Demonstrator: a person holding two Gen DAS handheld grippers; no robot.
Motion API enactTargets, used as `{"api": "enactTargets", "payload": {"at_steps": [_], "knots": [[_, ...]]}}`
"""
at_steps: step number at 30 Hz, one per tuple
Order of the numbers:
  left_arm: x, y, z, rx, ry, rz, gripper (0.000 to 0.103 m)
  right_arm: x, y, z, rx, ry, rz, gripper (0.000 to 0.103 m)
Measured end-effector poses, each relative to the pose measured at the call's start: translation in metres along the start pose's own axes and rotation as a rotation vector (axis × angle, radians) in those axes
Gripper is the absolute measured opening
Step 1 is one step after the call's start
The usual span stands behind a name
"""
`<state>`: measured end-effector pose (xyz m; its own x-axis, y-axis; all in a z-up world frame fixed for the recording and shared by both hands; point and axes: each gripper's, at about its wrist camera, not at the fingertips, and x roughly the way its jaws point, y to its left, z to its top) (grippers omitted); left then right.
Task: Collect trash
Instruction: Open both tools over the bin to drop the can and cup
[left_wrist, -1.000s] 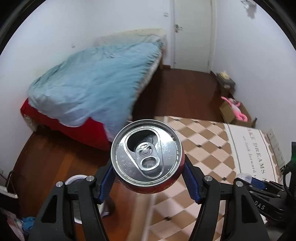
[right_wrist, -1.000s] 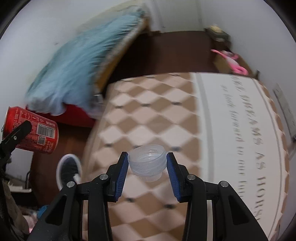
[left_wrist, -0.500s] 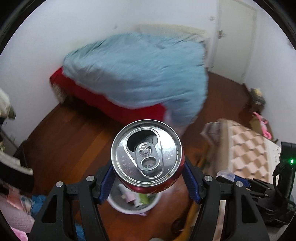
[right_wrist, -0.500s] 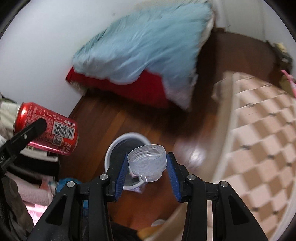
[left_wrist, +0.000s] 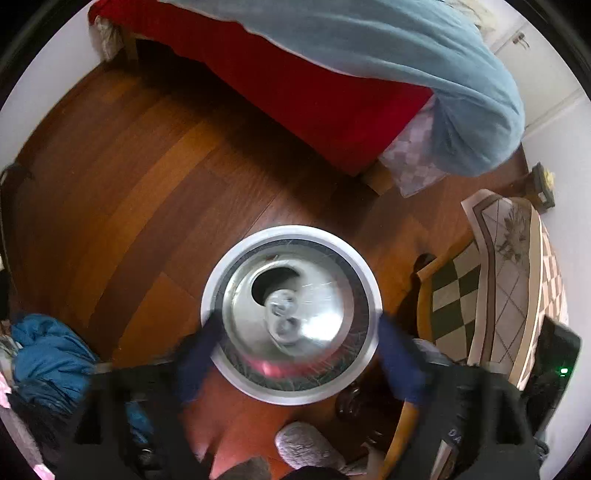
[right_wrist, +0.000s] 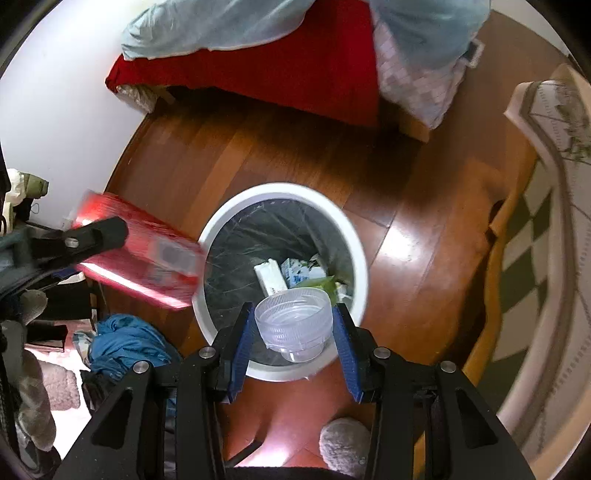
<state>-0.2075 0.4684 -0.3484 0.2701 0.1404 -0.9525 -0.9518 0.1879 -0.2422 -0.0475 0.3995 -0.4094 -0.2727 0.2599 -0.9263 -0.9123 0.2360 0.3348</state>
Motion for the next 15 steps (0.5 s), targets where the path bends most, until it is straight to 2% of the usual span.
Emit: {"api": "enactTargets", "payload": {"at_steps": [2, 4, 5, 6, 8, 11, 15], "knots": [[0.000, 0.007, -0.002, -0.025, -0.005, -0.005, 0.103, 0.009, 0.003, 0.003, 0.001, 0.014, 0.016, 0.046], [-0.007, 0.019, -0.006, -0.051, -0.028, 0.021, 0.103, 0.013, 0.005, 0.005, 0.001, 0.026, 0.029, 0.064], [-0.010, 0.020, -0.009, -0.058, -0.043, 0.033, 0.103, 0.012, 0.004, 0.003, -0.001, 0.021, 0.037, 0.083], [-0.014, 0.025, -0.011, -0.063, -0.057, 0.057, 0.103, 0.012, 0.005, 0.003, -0.005, 0.017, 0.034, 0.095], [-0.027, 0.031, -0.026, -0.067, -0.096, 0.122, 0.103, 0.006, 0.007, 0.000, -0.020, 0.006, 0.008, 0.101], [-0.044, 0.037, -0.050, -0.064, -0.142, 0.201, 0.103, -0.008, 0.007, -0.009, -0.042, -0.007, -0.039, 0.101], [-0.069, 0.034, -0.088, -0.058, -0.184, 0.250, 0.103, -0.036, 0.008, -0.025, -0.076, -0.052, -0.103, 0.101]]}}
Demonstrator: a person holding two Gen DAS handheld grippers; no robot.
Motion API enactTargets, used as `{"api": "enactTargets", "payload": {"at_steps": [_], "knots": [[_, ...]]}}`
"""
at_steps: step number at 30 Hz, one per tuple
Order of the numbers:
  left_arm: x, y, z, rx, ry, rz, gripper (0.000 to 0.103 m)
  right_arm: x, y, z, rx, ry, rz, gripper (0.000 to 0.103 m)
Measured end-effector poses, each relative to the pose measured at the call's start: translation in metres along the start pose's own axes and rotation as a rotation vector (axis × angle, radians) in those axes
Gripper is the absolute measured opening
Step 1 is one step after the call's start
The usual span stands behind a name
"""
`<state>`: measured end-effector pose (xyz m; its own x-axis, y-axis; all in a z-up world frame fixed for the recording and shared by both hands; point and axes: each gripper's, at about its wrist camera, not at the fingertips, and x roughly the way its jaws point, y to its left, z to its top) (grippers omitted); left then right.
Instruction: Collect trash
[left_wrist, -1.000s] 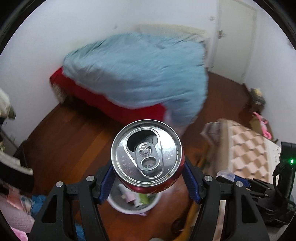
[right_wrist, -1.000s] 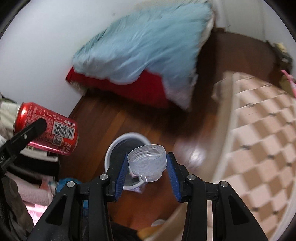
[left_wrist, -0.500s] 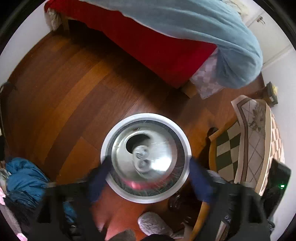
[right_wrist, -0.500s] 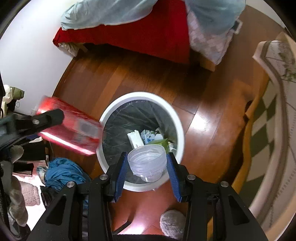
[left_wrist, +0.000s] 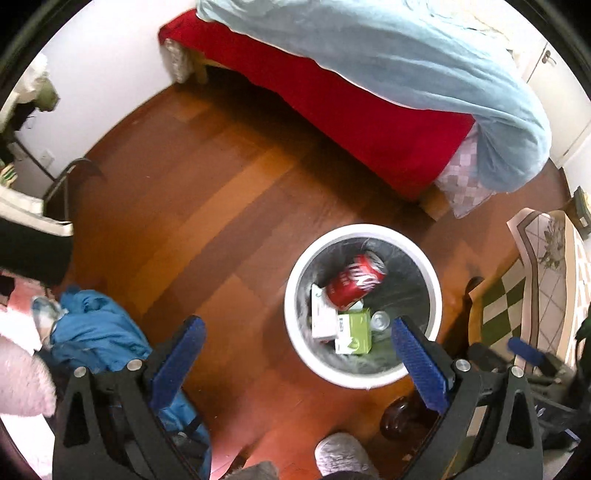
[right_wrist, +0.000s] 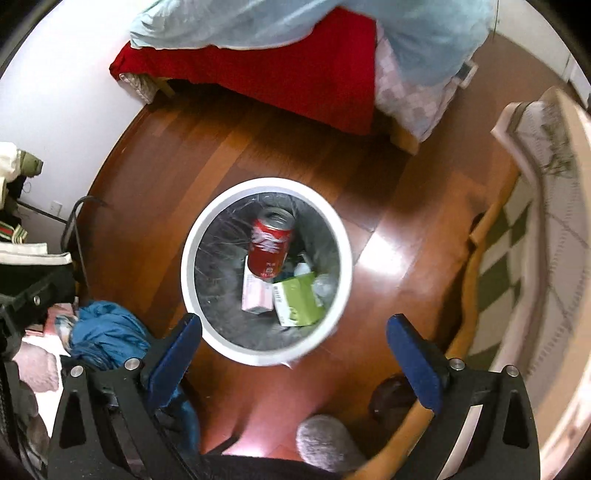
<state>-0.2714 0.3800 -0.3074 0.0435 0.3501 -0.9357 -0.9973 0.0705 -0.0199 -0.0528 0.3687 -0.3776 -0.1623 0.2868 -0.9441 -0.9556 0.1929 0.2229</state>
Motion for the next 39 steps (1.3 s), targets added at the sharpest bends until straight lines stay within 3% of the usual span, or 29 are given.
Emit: {"api": "enactTargets", "payload": {"at_steps": [5, 17, 27, 39], "knots": [[-0.037, -0.009, -0.028, 0.027, -0.043, 0.015, 0.103, -0.049, 0.007, -0.028, -0.031, -0.066, -0.058, 0.101], [-0.127, -0.024, -0.073, 0.085, -0.155, -0.021, 0.103, -0.174, 0.014, -0.101, -0.062, -0.201, -0.031, 0.101], [-0.227, -0.028, -0.111, 0.129, -0.249, -0.153, 0.103, -0.296, 0.010, -0.152, -0.083, -0.323, 0.087, 0.101], [-0.311, -0.025, -0.132, 0.148, -0.324, -0.319, 0.103, -0.398, 0.018, -0.189, -0.165, -0.405, 0.207, 0.101]]}}
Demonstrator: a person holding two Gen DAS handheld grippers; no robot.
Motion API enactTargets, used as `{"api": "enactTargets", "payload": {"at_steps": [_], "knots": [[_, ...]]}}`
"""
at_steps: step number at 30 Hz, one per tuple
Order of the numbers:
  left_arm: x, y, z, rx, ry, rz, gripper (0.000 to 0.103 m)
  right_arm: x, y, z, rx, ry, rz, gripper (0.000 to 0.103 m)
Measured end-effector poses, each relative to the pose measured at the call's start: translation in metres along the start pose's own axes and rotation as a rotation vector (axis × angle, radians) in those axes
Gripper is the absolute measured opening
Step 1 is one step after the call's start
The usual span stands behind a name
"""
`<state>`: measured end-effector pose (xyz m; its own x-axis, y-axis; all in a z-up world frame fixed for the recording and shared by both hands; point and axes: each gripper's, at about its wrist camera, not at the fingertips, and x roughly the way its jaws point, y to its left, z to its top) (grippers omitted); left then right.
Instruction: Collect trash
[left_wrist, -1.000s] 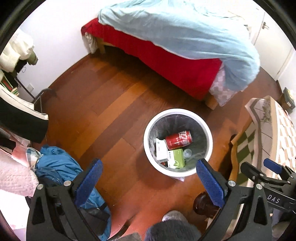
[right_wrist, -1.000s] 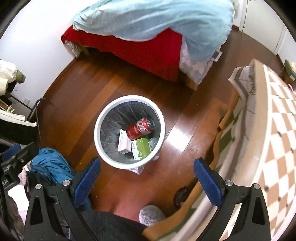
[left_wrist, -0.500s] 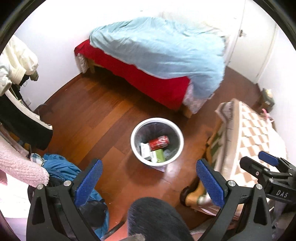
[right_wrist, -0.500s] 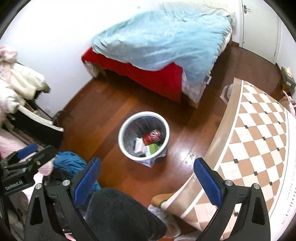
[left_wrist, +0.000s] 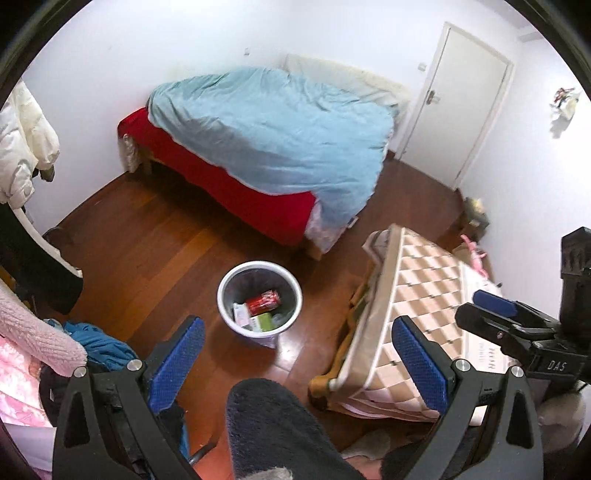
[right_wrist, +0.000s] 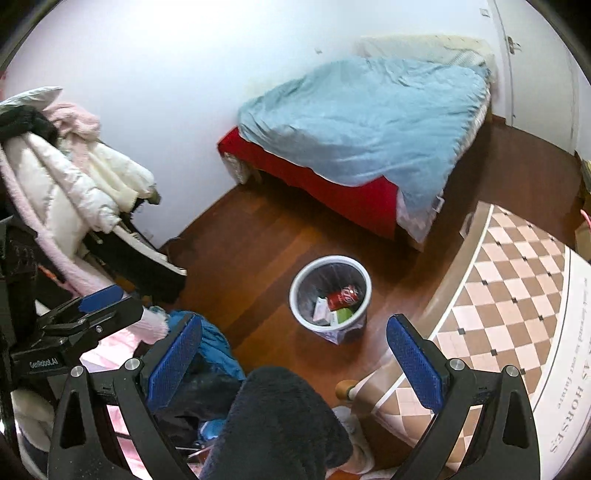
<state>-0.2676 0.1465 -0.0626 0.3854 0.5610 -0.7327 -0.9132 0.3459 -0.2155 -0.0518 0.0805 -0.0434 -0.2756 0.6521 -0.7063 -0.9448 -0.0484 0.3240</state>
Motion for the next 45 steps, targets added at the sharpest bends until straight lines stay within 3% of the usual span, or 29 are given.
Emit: {"api": "enactTargets", "payload": {"at_steps": [13, 45], "knots": [[-0.054, -0.009, 0.004, 0.009, -0.068, -0.097, 0.103, -0.042, 0.021, 0.005, -0.019, 0.005, 0.131, 0.103], [-0.052, -0.022, 0.005, 0.037, -0.064, -0.163, 0.103, -0.071, 0.017, 0.007, -0.001, -0.031, 0.103, 0.103]]}}
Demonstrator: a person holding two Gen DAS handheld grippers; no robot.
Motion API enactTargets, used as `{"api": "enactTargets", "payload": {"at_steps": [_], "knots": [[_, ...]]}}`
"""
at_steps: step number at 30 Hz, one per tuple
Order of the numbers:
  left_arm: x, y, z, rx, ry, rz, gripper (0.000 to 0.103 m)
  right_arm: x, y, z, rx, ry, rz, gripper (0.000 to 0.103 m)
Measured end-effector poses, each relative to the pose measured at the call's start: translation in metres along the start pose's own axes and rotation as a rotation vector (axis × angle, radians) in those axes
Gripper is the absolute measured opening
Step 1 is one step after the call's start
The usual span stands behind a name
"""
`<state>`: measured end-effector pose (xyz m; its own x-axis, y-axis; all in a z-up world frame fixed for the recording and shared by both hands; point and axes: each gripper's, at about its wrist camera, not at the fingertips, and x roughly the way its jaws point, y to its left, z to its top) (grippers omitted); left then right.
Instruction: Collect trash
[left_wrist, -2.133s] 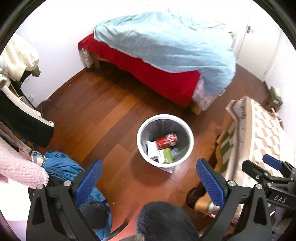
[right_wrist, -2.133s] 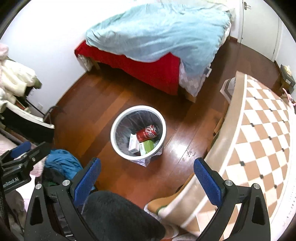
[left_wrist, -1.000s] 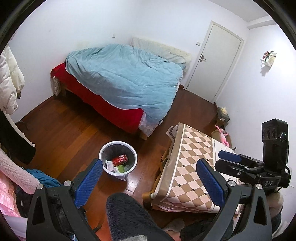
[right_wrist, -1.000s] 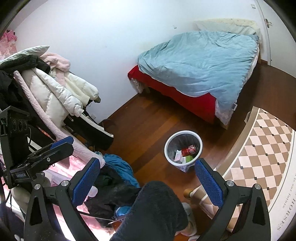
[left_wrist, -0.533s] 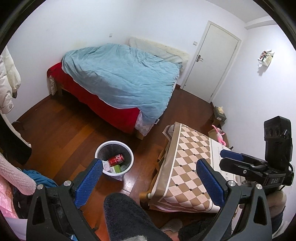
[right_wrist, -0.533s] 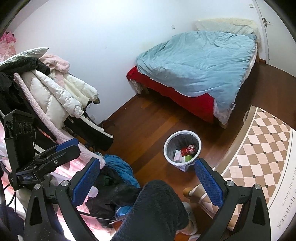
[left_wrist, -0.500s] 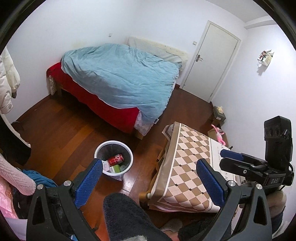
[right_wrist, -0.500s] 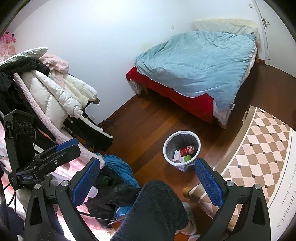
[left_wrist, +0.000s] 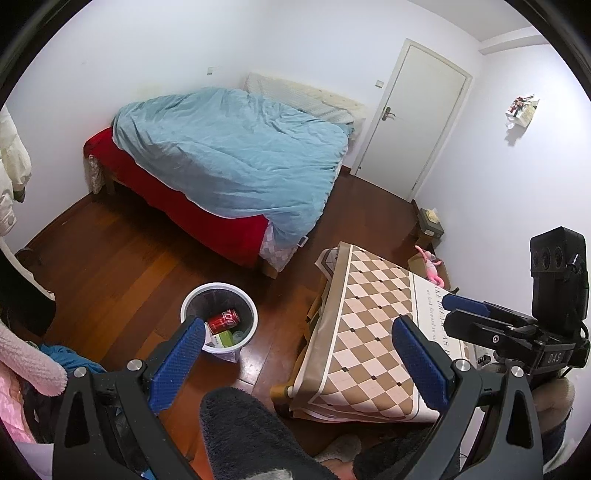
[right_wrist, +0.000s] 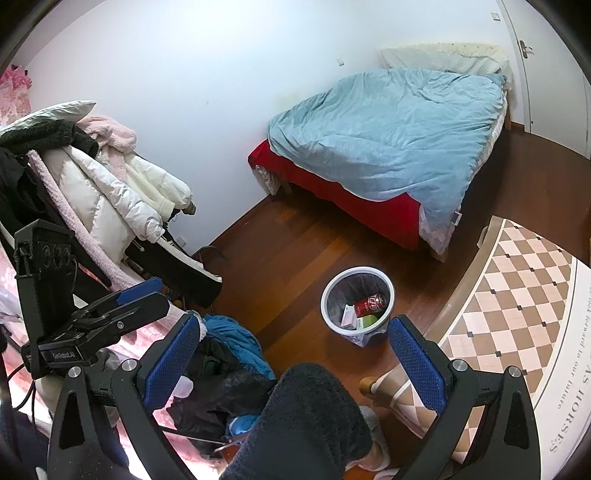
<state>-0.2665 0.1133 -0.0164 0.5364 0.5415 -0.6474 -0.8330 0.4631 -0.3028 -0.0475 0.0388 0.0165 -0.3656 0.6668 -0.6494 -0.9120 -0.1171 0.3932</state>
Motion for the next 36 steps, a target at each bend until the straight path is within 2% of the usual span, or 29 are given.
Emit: {"api": "enactTargets", "payload": {"at_steps": [36], "knots": [[-0.007, -0.006, 0.007, 0.003, -0.002, -0.039, 0.103, 0.002, 0.010, 0.002, -0.006, 0.001, 0.023, 0.103]]}}
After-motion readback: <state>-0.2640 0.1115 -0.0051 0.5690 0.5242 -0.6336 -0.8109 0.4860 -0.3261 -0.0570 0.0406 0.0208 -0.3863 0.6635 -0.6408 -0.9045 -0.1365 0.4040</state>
